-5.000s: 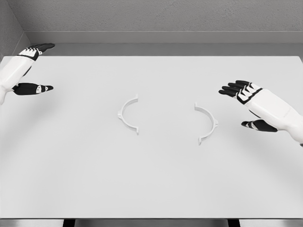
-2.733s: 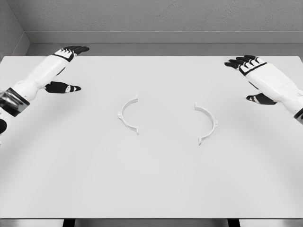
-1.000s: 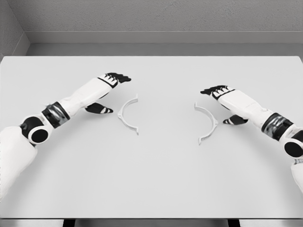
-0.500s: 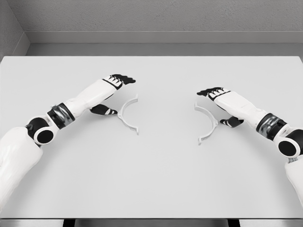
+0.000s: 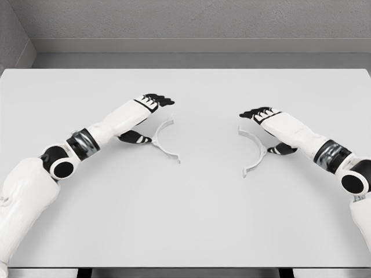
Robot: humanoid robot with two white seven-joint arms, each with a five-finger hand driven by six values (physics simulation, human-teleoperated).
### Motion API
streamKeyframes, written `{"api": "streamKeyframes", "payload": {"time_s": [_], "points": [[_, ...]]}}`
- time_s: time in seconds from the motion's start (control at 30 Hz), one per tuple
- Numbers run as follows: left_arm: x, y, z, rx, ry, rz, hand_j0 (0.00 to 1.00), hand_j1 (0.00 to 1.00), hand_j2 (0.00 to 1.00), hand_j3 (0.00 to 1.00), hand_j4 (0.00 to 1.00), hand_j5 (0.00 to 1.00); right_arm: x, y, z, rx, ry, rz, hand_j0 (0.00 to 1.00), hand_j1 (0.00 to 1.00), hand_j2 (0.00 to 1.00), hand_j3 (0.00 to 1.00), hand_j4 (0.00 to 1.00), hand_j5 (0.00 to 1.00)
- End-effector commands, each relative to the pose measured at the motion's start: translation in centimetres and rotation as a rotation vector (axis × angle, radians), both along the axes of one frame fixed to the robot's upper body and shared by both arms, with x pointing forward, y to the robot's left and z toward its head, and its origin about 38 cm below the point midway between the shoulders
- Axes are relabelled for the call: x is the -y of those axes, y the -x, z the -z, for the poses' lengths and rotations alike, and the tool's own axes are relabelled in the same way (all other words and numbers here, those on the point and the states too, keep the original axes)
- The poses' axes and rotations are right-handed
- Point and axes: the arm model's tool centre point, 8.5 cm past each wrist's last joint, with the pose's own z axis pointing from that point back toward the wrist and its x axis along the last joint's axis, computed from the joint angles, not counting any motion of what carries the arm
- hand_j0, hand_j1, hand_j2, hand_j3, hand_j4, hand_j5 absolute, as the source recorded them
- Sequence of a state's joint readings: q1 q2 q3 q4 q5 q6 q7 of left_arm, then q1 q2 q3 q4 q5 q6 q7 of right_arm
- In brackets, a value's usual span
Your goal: Assemble PVC drainage pipe clamps
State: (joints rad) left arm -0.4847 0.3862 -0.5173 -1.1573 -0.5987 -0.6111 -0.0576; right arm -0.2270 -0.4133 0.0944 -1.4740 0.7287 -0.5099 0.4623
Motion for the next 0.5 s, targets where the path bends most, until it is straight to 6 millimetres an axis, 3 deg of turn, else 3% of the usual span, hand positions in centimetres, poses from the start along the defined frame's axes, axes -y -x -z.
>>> {"api": "streamKeyframes", "payload": {"time_s": [0.0,0.27,0.47], "points": [[-0.2,-0.2,-0.4,0.007,0.014,-0.009,1.00,1.00,1.00,1.00,1.00,1.00,-0.2,0.0,-0.5,0.013,-0.007,-0.006,1.00,1.00,1.00,1.00,1.00,1.00],[-1.5,-2.0,-0.5,-0.008,0.001,-0.057,1.00,1.00,1.00,1.00,1.00,1.00,-0.4,0.4,-0.2,0.006,-0.005,-0.013,1.00,1.00,1.00,1.00,1.00,1.00],[-0.8,-2.8,-0.5,-0.017,0.010,-0.061,1.00,1.00,1.00,1.00,1.00,1.00,-0.9,0.8,-0.7,0.022,-0.003,-0.026,1.00,1.00,1.00,1.00,1.00,1.00]]}}
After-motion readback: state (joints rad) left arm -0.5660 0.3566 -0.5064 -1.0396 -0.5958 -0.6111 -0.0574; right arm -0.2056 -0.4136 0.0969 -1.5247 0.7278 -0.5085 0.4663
